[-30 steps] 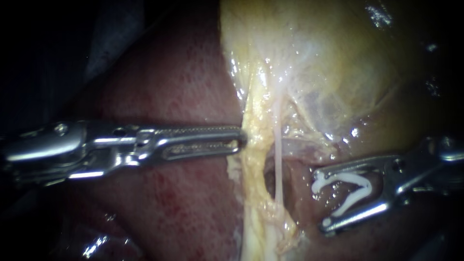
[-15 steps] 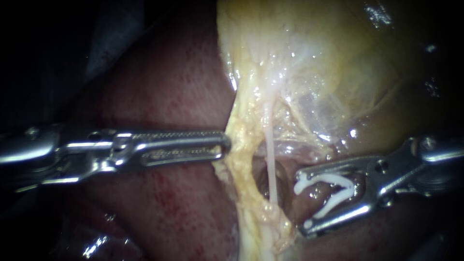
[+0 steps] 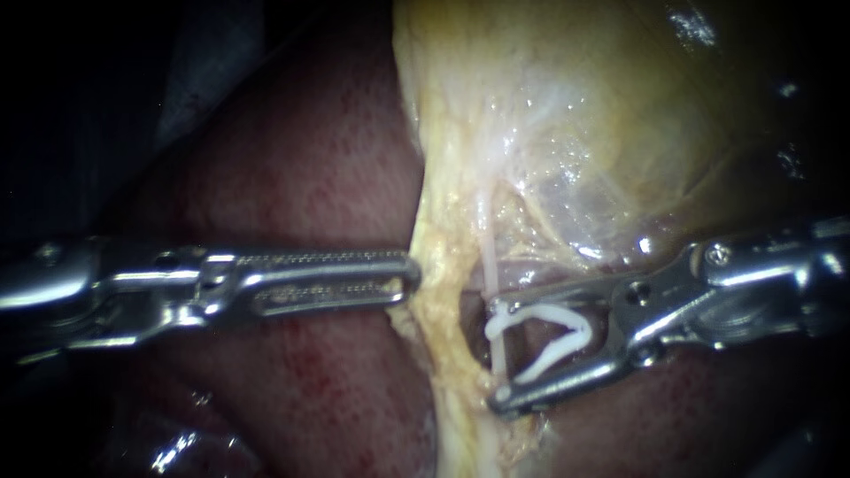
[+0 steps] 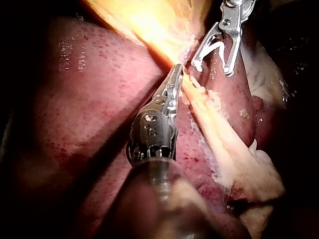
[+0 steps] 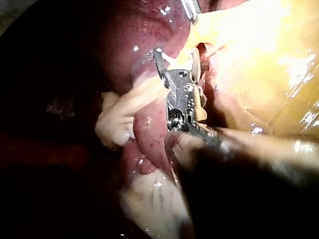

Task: Clipping first clip left tube

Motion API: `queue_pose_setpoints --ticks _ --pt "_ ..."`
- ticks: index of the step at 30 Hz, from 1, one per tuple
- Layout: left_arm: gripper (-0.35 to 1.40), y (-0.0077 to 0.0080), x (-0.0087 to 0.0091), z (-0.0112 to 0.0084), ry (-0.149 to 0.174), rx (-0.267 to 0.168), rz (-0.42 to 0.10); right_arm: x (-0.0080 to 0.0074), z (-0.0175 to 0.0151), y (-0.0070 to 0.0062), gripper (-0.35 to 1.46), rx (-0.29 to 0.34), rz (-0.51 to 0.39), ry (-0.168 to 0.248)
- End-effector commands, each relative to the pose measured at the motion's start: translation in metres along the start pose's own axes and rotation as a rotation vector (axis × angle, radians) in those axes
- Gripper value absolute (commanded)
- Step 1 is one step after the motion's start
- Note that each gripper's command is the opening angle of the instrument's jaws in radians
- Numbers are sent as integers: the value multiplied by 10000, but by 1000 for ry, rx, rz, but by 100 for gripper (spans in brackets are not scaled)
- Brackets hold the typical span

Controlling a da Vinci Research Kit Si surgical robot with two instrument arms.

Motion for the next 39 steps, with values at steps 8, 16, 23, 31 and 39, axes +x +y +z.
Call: queue_pose_setpoints --ticks 8,16,23,31,39 --pt "-35 -2 0 0 0 -1 0 -16 15 8 60 -4 -12 -4" --pt "-35 -5 -1 -1 -3 0 0 -23 21 16 60 -7 -16 -1" --pt "-35 -5 -1 -1 -3 0 0 -24 38 21 60 1 -19 -9" --pt "-35 -5 -1 0 -3 0 -1 -30 57 19 60 24 -28 -26" --pt "-35 -2 -1 1 -3 1 0 -32 68 13 60 41 -39 -37"
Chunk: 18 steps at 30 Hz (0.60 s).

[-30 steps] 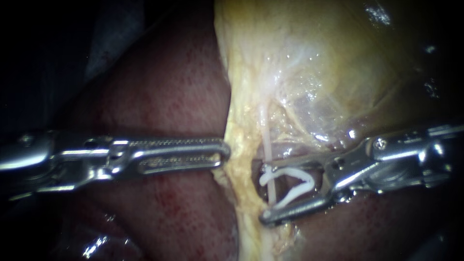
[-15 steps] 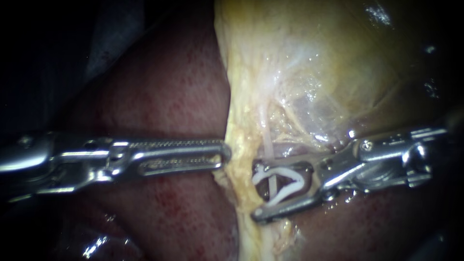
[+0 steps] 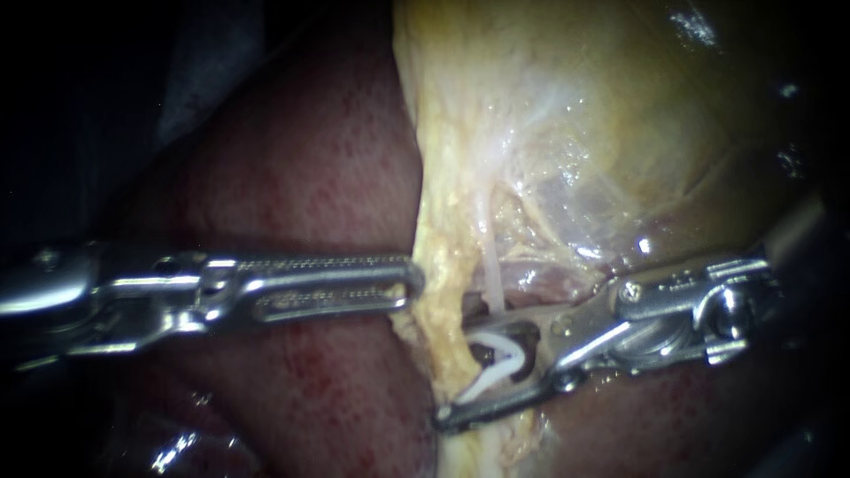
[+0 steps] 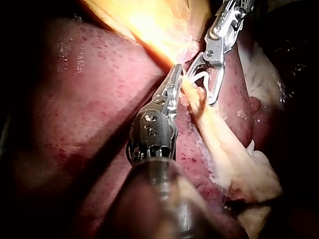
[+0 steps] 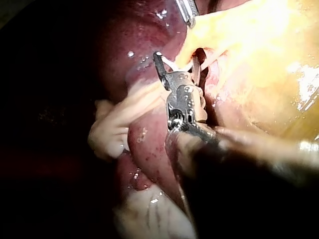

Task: Clipping first clip left tube

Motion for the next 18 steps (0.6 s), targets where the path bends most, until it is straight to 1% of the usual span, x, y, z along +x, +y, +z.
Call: queue_pose_setpoints --ticks 1,11,18 --pt "-35 1 1 1 0 2 0 1 1 0 60 3 5 -2" --pt "-35 1 1 2 0 1 -1 1 23 0 59 25 4 -17" --pt "-35 1 0 2 0 1 -1 4 30 1 53 50 20 -31"
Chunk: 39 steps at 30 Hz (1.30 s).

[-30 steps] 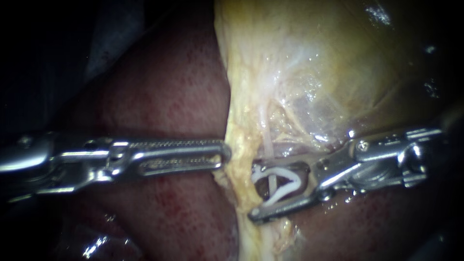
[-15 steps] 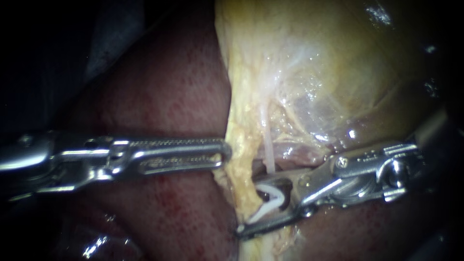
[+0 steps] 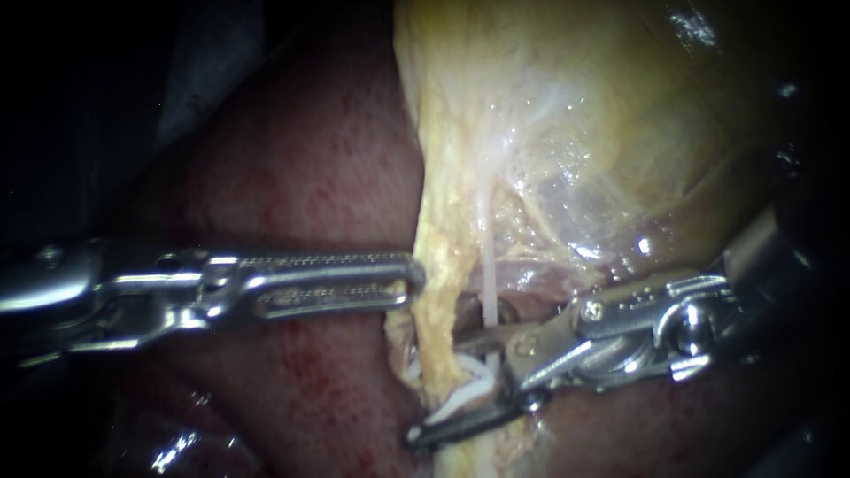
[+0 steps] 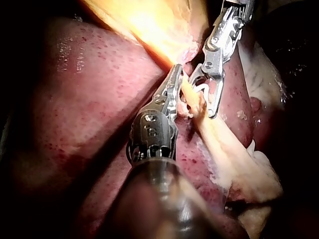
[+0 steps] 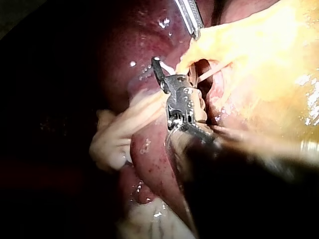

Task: Clipping first clip left tube

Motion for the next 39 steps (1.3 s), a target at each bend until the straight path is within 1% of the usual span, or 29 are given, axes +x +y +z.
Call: queue_pose_setpoints --ticks 1,7,13,18,23,27,32,39 --pt "-35 0 0 0 0 -1 0 0 2 0 53 3 1 -2" --pt "-35 0 0 0 0 -1 0 1 6 2 50 6 10 -4" --pt "-35 0 0 0 0 -1 0 1 4 2 42 7 15 -4" --pt "-35 0 0 0 0 -1 0 0 1 3 34 3 22 -15" --pt "-35 -1 0 0 0 -1 0 -3 -2 5 18 0 39 -30" --pt "-35 -1 0 0 0 -1 0 -5 -5 6 0 -10 47 -57" --pt "-35 -1 0 0 0 -1 0 -5 -9 7 -19 -23 67 -82" --pt "-35 -1 0 0 0 -1 0 -5 -10 7 -22 -23 79 -82"
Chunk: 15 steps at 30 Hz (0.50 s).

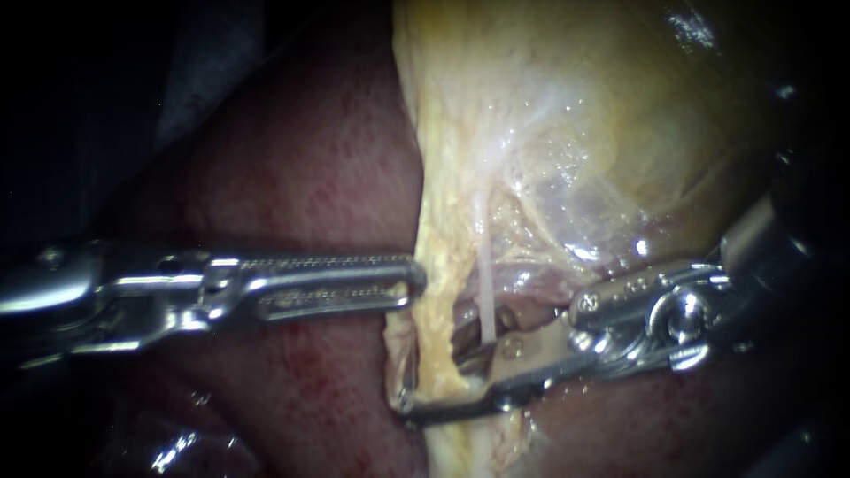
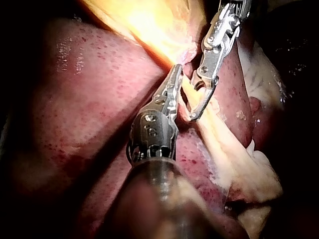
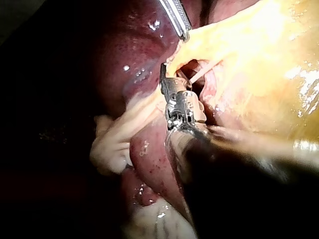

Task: Clipping first clip left tube

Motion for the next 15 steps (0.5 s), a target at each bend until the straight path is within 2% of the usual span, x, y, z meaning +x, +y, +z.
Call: queue_pose_setpoints --ticks 1,15 --pt "-35 0 0 0 0 0 0 0 0 -1 -22 1 -1 0" --pt "-35 0 0 0 0 0 0 -1 0 -1 -21 1 5 0"
